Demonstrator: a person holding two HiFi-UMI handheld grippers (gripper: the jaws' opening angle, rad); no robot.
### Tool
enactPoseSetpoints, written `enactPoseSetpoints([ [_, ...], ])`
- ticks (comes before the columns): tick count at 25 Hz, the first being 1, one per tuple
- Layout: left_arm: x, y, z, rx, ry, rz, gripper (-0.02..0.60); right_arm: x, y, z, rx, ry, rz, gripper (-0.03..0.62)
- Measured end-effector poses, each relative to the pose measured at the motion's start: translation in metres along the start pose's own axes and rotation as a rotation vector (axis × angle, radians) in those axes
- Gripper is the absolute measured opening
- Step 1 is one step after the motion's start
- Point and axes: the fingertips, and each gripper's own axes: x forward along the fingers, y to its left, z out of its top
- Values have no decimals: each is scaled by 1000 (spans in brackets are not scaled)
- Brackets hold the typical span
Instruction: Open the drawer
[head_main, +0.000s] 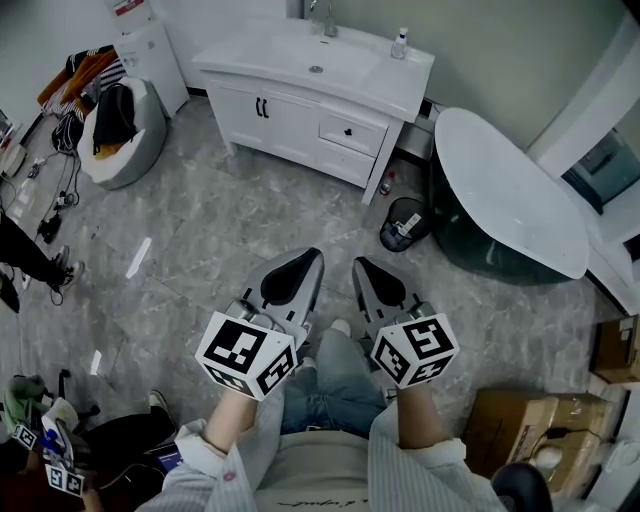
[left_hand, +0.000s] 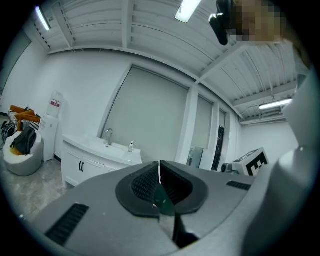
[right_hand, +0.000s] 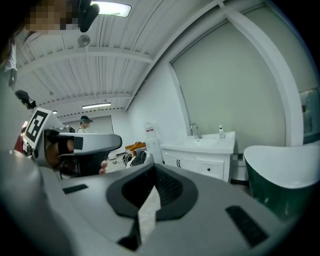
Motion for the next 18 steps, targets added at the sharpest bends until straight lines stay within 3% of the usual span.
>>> enactPoseSetpoints([
  [9, 69, 36, 1, -8, 24, 20, 23, 56, -49, 11, 12, 28, 36, 11],
  [18, 161, 65, 31, -3, 17, 48, 23, 111, -119, 50, 25, 40, 67, 11],
])
